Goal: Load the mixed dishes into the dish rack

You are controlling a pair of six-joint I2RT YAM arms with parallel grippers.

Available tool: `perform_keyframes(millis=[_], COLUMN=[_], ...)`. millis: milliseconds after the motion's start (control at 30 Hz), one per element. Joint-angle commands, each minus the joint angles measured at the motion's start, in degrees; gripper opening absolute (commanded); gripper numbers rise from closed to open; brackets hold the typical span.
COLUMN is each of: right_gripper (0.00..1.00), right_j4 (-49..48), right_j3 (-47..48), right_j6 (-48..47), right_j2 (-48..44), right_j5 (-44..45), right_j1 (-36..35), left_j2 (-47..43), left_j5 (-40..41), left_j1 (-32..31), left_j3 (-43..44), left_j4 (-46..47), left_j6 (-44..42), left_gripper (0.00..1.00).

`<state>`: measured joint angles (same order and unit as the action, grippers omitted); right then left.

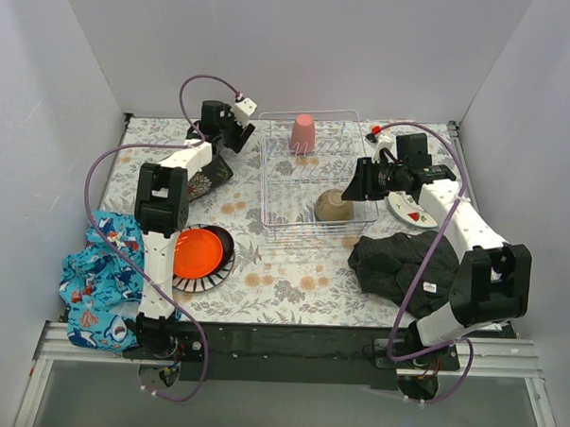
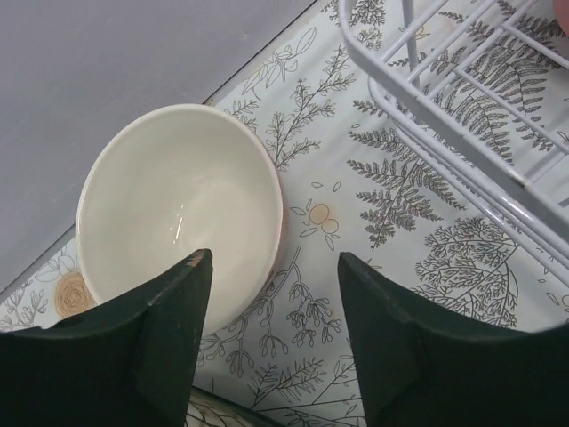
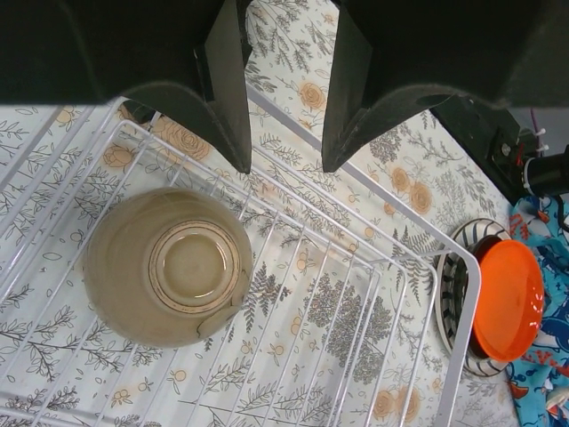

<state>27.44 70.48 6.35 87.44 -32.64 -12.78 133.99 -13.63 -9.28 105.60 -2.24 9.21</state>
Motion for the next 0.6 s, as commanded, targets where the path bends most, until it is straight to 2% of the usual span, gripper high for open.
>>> perform_keyframes(millis=[0, 33, 67, 433, 567], right_gripper=[0.46, 0.46, 0.46, 0.46, 0.46], right_j4=[-0.63, -0.98, -0.99, -1.34, -1.34], right_j3=[1.68, 1.59, 1.59, 2.56, 1.86], right_j6=[-1.16, -1.16, -0.99, -1.16, -1.25], right_j2=[0.36, 0.36, 0.54, 1.07, 0.36], right_j5=[0.74, 0.91, 0.91, 1.35, 1.62], right_j1=[0.29, 0.29, 0.38, 0.38, 0.38], left_j2=[1.18, 1.44, 1.71, 5.22, 5.32], left_j5=[-0.79, -0.53, -0.35, 2.47, 1.94], left_j1=[-0.21, -0.13, -0.21, -0.13, -0.13], left_j3=[5.13, 5.49, 5.67, 10.32, 11.47], left_j4=[-3.73, -4.26, -4.96, -7.6, -8.57], left_j6=[-4.55, -5.08, -5.43, -8.69, -8.25], left_gripper=[0.54, 0.47, 0.46, 0.39, 0.2])
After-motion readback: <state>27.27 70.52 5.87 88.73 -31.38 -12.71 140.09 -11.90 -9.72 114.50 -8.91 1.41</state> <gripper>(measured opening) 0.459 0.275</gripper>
